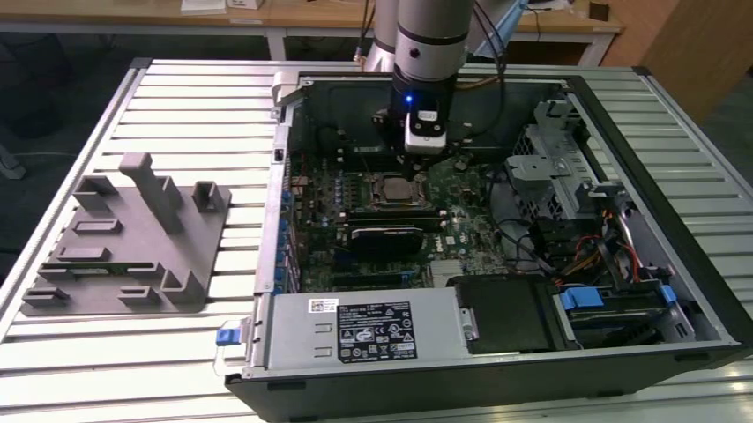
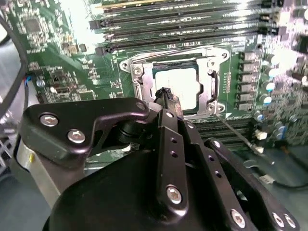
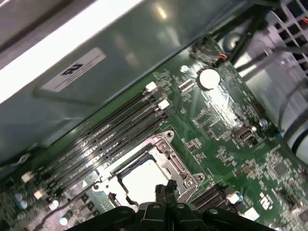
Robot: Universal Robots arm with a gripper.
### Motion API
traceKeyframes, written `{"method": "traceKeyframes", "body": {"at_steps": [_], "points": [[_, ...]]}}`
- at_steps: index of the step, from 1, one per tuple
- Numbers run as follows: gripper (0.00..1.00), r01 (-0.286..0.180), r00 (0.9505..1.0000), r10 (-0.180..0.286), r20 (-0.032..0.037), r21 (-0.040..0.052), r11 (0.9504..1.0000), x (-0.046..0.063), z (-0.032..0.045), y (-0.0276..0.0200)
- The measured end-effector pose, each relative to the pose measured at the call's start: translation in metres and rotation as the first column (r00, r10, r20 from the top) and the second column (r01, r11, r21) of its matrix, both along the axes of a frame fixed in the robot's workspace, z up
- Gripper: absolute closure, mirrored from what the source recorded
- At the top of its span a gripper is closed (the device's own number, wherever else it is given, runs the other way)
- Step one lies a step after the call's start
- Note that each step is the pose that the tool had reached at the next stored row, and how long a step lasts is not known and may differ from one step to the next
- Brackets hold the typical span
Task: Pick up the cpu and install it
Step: 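Close the cpu cover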
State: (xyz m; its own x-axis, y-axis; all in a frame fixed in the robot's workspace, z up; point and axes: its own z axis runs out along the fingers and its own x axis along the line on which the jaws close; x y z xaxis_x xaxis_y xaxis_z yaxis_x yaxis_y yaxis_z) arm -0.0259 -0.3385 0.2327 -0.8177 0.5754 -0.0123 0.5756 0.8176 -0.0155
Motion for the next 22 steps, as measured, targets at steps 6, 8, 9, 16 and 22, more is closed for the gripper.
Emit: {"method": "traceKeyframes", "body": {"at_steps": [6,8,9,16,22], "points": [[0.89,-0.108,0.9941,0.108,0.0000,0.0000,0.9941,0.0000,-0.0005,0.0000],[0.89,-0.144,0.9896,0.144,0.0000,0.0000,0.9896,0.0000,-0.0006,0.0000],[0.89,-0.163,0.9865,0.163,0.0000,0.0000,0.9865,0.0000,-0.0007,0.0000],[0.89,-0.287,0.9581,0.287,0.0000,0.0000,0.9581,0.0000,-0.0012,0.0000],[0.89,-0.389,0.9211,0.389,0.0000,0.0000,0.9211,0.0000,-0.0017,0.0000]]}}
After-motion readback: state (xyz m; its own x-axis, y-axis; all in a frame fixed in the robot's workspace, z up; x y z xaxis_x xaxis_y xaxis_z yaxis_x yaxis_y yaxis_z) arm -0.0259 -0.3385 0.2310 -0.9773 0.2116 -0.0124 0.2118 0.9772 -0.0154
